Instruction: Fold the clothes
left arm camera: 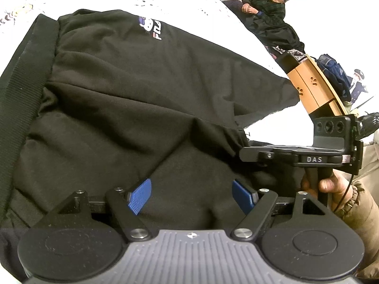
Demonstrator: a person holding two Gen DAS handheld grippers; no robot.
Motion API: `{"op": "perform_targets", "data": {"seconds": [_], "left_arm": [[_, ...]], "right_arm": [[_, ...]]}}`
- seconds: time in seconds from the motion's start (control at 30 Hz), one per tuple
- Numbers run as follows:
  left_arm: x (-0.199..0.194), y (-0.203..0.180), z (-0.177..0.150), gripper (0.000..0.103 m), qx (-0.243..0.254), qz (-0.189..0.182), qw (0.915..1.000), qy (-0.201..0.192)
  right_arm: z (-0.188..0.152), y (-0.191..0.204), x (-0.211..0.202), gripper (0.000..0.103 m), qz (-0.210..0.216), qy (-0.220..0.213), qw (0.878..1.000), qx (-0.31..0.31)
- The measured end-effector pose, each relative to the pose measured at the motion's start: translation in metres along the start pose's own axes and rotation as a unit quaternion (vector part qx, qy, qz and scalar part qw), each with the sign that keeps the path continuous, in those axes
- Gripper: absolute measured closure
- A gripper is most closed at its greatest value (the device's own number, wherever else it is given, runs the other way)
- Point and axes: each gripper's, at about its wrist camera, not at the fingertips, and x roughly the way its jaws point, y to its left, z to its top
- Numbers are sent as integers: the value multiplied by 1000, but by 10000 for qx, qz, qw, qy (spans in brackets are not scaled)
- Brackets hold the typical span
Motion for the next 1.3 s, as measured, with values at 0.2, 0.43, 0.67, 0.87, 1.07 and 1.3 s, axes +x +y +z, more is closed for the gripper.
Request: {"op": "perform_targets", "data": {"seconds": [0.2, 0.43, 0.67, 0.87, 1.07, 1.3], "left_arm": [[-6, -6, 3, 18, 24, 108, 9999, -70], [-19, 1, 3, 17, -195, 118, 9991, -349], [-12, 1, -6, 14, -83, 228, 9996, -168], [-5, -6, -4, 9, 3, 427, 9990, -111], [-26, -14, -1, 10, -7, 182, 9988, -458], [-10, -12, 17, 10, -501, 466, 9940, -856]], "right_arm": [[0, 4, -12, 86, -28, -228, 9997, 85], [3, -16, -64, 77, -858, -1171, 9882, 486], [-2, -43, -86, 67, -1120, -1384, 9779, 1092], [3, -50, -69, 63, -1412, -1281, 9751, 1130], [6, -48, -103, 62, -1792, -1965, 9582, 1054], [39, -47, -102, 61, -2457, -1617, 9552, -313]]}}
